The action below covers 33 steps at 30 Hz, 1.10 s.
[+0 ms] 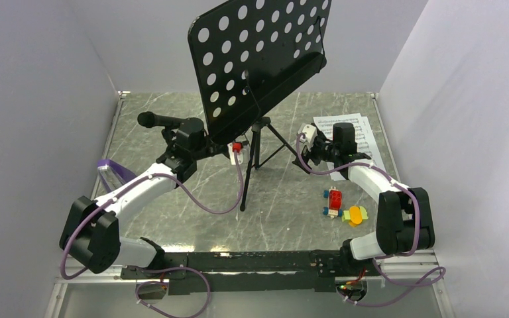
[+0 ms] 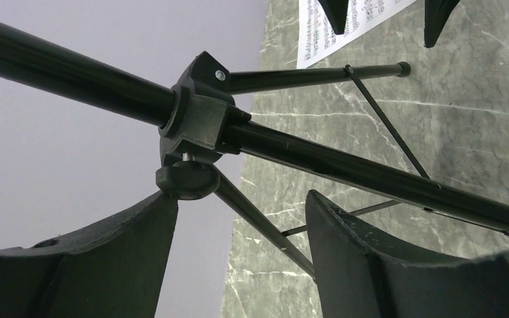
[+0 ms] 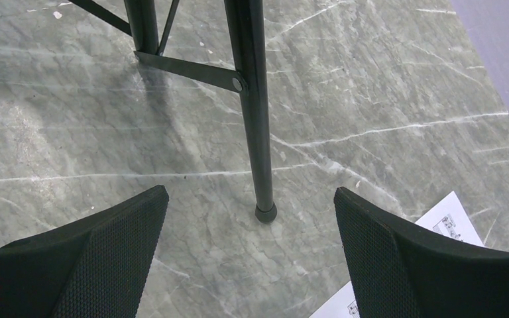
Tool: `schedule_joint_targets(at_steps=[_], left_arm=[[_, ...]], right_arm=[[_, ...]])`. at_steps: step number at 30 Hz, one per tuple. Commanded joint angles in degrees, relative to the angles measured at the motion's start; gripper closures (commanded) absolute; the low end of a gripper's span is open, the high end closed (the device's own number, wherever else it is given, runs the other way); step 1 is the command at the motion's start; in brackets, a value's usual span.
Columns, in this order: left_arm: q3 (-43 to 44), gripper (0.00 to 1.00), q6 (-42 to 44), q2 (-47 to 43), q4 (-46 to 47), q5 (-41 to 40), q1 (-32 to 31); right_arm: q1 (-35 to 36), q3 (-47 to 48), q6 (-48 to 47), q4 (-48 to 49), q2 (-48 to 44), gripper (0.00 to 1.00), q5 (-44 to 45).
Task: Pack up the instrument practice props
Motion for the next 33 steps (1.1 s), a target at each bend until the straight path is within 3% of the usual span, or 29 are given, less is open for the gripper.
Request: schedule_joint_targets(at_steps=[1,18,24,29,33], left_arm=[[0.15,0.27,-2.65,1.03,-4.67,0.34,0.02],[-2.16,0.29,2.19,-1.18,-10.31,-0.28,0.02],[-4.81,0.28,3.88,-7.56,-19.02,2.56,1.99],[-5.56,0.28,-5.93,-10.07,-21.34,3.35,2.04],[-6.12,0.30,-16.72,-10.71,-19.70,2.27,2.04]], right_arm=[[-0.25,0.87,0.44,0.67,-0.82,0.02,-1.02],[-0.25,0.42,0.47,-0.01,-2.62,0.02,-1.46],[-0.26,3.23,1.83,-0.03,-4.92,0.02,-5.22],[-0.27,8.16,7.74,0.54,-5.05,0.02,-10.80],[-0.18,12.38,17.88,5.81,-4.35,0.02,-17.67]])
